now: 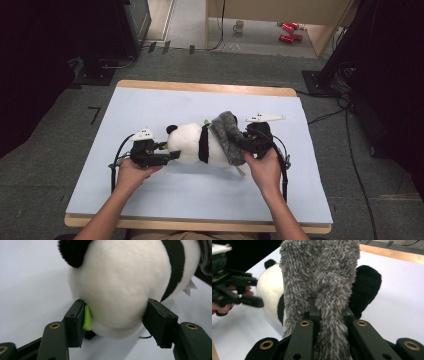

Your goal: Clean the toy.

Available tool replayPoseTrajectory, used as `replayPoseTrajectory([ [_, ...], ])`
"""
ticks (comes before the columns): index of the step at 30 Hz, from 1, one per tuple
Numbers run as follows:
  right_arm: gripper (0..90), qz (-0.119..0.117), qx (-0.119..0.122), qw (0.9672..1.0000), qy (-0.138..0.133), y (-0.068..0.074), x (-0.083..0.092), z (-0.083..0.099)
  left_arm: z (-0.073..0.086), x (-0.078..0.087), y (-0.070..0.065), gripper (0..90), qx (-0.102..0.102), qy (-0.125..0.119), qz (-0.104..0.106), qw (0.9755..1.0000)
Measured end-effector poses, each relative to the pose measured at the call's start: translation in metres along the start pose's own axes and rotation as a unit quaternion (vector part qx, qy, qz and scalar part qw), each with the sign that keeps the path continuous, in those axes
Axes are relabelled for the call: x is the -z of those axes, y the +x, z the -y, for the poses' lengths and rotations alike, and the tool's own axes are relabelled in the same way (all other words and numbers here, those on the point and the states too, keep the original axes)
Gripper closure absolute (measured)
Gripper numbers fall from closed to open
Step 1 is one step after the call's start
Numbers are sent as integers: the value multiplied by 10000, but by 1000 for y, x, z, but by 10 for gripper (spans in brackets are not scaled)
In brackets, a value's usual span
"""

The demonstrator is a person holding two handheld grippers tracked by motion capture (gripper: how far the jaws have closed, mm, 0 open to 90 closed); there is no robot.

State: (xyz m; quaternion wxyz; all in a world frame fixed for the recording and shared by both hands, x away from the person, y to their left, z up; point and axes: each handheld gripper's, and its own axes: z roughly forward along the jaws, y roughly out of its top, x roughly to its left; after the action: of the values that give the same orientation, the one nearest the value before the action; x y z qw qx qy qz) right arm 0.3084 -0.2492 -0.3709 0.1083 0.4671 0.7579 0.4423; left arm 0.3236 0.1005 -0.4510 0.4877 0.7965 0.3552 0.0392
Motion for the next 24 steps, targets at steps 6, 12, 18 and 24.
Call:
replayPoseTrajectory([
  [6,791,-30,-88,9999,-48,-10,-12,-12,5,11,7,369,-328,-70,3,9994],
  [12,781,-85,-151,9998,-51,-18,-20,-21,10,-1,17,336,-324,45,217,9992],
  [18,779,-51,-251,9997,-17,-24,-30,-32,11,-18,19,324,-339,-92,53,9994],
  [24,774,133,-266,9994,164,-31,-38,-48,10,-32,22,303,-97,-371,-24,9993],
])
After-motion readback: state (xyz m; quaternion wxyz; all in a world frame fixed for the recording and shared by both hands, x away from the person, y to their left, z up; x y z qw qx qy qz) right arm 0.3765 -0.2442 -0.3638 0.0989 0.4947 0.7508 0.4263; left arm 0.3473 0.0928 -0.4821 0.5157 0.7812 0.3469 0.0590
